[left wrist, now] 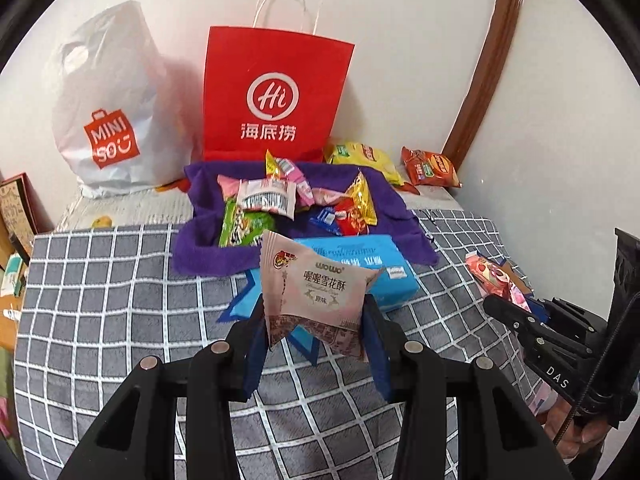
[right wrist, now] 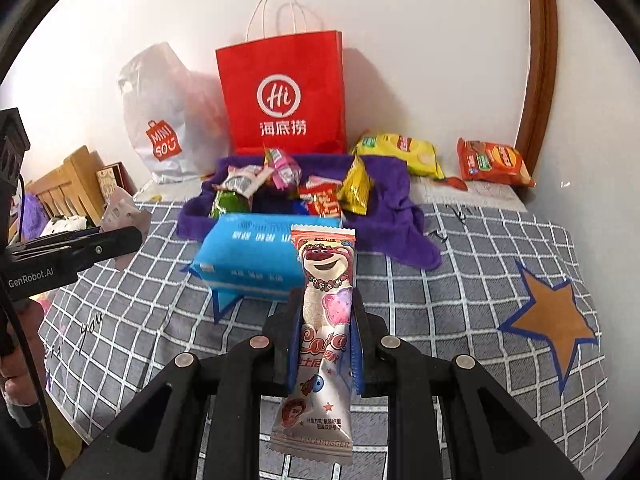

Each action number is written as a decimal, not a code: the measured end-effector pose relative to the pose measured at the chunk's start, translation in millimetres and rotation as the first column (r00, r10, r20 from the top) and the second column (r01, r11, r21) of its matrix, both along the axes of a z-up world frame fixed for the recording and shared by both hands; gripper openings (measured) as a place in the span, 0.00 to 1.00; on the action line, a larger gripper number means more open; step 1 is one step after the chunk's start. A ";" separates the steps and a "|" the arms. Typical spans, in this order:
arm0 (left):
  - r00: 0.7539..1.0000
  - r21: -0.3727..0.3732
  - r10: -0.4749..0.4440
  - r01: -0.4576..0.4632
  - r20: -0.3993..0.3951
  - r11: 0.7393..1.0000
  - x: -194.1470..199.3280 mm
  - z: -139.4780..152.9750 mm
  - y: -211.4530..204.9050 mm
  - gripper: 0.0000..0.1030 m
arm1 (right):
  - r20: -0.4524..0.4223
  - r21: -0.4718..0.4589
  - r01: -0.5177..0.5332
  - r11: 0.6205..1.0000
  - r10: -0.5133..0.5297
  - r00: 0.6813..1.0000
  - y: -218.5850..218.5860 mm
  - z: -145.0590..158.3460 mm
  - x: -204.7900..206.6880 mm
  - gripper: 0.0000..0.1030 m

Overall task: Organize snacks
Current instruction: 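Carry the bear packet and wowo packet in both tools toward the purple towel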

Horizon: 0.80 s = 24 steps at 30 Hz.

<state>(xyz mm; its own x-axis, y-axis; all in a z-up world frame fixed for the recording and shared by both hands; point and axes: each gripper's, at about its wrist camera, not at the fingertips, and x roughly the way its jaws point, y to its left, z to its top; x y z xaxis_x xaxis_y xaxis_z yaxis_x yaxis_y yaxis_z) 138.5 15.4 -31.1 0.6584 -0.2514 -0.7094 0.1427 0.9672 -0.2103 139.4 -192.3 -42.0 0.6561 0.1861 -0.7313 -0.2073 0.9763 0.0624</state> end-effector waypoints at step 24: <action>1.000 -0.003 -0.018 0.018 0.010 1.000 23.0 7.9 1.3 0.40 | 0.012 -0.002 -0.002 1.000 0.002 1.000 6.7 5.4 22.9 0.20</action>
